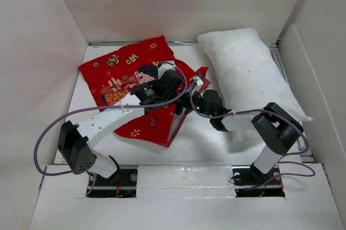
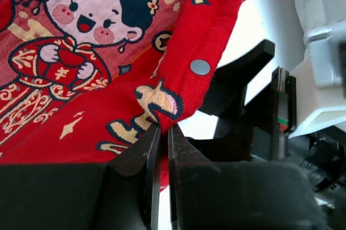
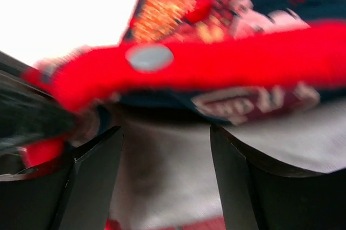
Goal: Put the pillow into the pillowcase
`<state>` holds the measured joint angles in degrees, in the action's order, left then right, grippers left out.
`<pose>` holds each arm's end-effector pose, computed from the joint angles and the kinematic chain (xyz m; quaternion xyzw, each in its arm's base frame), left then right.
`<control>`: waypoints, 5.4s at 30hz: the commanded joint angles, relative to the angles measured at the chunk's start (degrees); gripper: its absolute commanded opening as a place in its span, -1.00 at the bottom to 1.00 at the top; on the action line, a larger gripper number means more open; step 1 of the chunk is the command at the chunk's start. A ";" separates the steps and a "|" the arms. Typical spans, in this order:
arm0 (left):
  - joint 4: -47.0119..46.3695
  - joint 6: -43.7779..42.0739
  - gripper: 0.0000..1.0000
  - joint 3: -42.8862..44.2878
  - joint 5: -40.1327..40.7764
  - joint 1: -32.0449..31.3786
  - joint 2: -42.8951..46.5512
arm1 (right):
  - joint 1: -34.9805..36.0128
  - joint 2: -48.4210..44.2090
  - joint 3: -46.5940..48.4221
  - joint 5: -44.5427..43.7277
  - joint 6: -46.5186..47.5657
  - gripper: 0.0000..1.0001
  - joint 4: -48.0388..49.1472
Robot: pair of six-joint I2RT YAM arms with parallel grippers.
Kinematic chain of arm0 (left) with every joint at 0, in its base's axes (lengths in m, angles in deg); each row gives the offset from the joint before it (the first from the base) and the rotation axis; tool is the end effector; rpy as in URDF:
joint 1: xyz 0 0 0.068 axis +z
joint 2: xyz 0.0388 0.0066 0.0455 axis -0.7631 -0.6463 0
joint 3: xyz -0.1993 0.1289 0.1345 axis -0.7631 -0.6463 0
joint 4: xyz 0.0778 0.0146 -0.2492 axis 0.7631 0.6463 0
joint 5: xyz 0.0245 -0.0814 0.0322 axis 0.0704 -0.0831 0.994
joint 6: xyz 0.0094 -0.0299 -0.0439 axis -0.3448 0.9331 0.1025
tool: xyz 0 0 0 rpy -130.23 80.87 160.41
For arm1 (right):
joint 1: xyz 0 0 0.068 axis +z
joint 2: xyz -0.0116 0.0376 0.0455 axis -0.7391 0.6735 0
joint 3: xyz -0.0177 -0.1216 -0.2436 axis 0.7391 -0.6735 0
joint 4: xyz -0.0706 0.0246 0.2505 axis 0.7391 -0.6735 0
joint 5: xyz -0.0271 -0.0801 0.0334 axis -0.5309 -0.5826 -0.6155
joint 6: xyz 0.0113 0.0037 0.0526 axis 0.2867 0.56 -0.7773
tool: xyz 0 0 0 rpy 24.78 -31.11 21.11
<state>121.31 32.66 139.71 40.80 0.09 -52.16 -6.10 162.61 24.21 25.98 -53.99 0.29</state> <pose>0.2167 -0.2354 0.3349 0.0178 0.8944 -0.1672 0.4144 0.2470 0.2324 0.1895 -0.1603 0.7474 0.4651 0.4465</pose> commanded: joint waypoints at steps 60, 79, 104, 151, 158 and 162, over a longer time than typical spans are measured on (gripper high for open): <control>7.87 3.35 0.90 2.98 13.88 -1.77 -27.78 | -5.09 -47.58 -7.40 -24.99 3.47 0.76 -43.58; 7.87 3.26 -0.52 6.32 19.06 -1.77 -26.73 | -5.09 -46.35 -6.88 -22.80 3.47 0.76 -43.58; -8.02 -2.71 -1.00 -1.23 -5.23 10.69 -5.90 | -24.95 -9.13 43.10 -31.73 23.68 1.00 -68.18; -1.88 -8.25 -1.00 21.09 -26.99 22.04 -16.71 | -2.19 -53.20 12.19 -11.55 22.54 -1.00 -67.49; -1.88 -8.25 -1.00 21.09 -28.31 23.98 -16.71 | -0.25 -52.51 12.99 -10.49 22.46 -1.00 -71.80; -2.50 -8.25 -1.00 20.30 -29.01 23.98 -15.57 | -0.25 -49.44 12.46 -11.72 21.93 -1.00 -71.80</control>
<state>119.73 25.29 158.47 13.18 24.11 -69.28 -6.73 112.34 34.61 14.22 -31.63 -73.68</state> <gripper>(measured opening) 0.010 0.065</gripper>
